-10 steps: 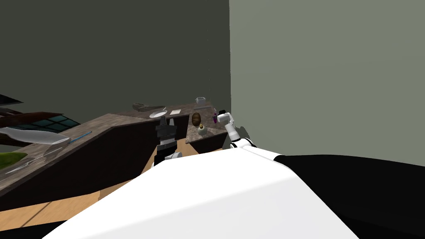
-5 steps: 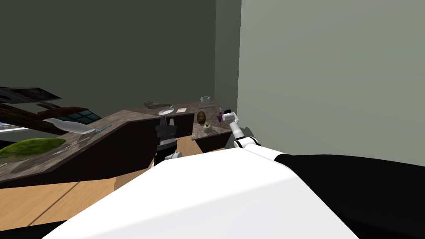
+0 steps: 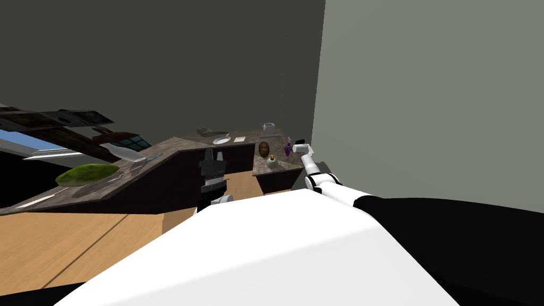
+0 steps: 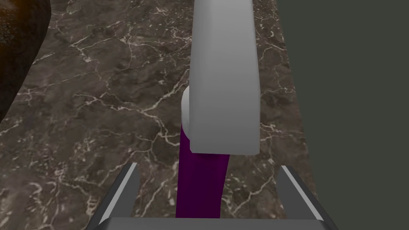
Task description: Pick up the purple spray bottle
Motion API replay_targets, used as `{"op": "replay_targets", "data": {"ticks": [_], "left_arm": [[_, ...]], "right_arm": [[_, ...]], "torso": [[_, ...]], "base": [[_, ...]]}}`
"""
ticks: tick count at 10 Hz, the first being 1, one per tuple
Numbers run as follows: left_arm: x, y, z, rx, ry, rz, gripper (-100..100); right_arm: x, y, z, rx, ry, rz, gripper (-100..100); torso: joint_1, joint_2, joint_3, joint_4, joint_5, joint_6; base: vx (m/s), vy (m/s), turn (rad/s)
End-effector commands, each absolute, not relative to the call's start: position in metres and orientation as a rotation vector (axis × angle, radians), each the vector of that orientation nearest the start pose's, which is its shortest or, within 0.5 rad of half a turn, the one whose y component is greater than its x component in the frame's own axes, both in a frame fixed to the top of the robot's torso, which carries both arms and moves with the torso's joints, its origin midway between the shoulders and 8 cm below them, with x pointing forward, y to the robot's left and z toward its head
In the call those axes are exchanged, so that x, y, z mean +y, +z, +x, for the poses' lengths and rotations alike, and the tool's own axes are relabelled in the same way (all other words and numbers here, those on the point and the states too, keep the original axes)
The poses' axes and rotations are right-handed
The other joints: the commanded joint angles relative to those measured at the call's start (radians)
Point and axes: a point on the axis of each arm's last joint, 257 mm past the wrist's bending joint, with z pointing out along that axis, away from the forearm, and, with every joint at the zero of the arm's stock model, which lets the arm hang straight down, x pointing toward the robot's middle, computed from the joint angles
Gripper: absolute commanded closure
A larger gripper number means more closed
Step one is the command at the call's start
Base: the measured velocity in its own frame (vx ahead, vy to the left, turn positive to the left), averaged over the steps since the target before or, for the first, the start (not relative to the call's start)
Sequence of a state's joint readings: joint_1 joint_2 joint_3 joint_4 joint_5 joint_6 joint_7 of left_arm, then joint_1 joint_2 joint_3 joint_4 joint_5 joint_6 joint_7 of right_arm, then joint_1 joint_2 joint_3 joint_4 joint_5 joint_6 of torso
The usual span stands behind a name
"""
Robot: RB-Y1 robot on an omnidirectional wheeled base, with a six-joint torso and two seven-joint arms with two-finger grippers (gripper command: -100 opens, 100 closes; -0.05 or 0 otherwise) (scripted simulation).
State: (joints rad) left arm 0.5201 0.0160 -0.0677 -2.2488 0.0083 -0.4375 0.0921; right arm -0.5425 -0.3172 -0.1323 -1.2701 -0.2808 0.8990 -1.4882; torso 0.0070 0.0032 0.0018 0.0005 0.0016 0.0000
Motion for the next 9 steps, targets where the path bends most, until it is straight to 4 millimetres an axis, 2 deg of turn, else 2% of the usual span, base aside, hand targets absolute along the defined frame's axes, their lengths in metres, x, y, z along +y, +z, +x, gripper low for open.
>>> {"op": "replay_targets", "data": {"ticks": [1,2,3,4,5,6,9], "left_arm": [[0.261,-0.010,0.361,0.673,-1.425,-0.792,0],[0.261,-0.010,0.361,0.674,-1.425,-0.792,0],[0.261,-0.010,0.361,0.673,-1.425,-0.792,0],[0.261,-0.010,0.361,0.674,-1.425,-0.792,0],[0.261,-0.010,0.361,0.673,-1.425,-0.792,0],[0.261,-0.010,0.361,0.674,-1.425,-0.792,0],[0.261,-0.010,0.361,0.674,-1.425,-0.792,0]], "right_arm": [[-0.327,-0.242,0.631,-0.045,-1.432,-2.831,-100],[-0.353,-0.236,0.633,-0.016,-1.457,-2.835,-100],[-0.352,-0.239,0.632,-0.011,-1.446,-2.833,-100],[-0.377,-0.234,0.633,0.025,-1.467,-2.830,-100],[-0.363,-0.236,0.633,0.008,-1.453,-2.833,-100],[-0.364,-0.235,0.634,0.009,-1.457,-2.832,100],[-0.364,-0.236,0.634,0.010,-1.456,-2.831,100]], "torso": [[0.000,0.000,0.000,0.000,0.000,0.000],[-0.002,0.000,0.000,0.000,0.000,0.000],[-0.002,-0.001,0.000,0.000,0.000,0.000],[-0.003,-0.001,0.000,0.000,-0.001,0.000],[-0.002,-0.001,0.000,0.000,0.000,0.000],[-0.004,-0.001,-0.001,0.000,-0.001,0.000],[-0.007,-0.002,-0.001,0.000,-0.001,0.000]], "base": [[-0.025,0.082,0.046],[-0.021,0.081,0.111],[-0.015,0.064,0.058],[-0.028,0.084,0.132],[-0.015,0.040,0.021],[-0.002,0.007,-0.006],[0.000,0.000,0.000]]}}
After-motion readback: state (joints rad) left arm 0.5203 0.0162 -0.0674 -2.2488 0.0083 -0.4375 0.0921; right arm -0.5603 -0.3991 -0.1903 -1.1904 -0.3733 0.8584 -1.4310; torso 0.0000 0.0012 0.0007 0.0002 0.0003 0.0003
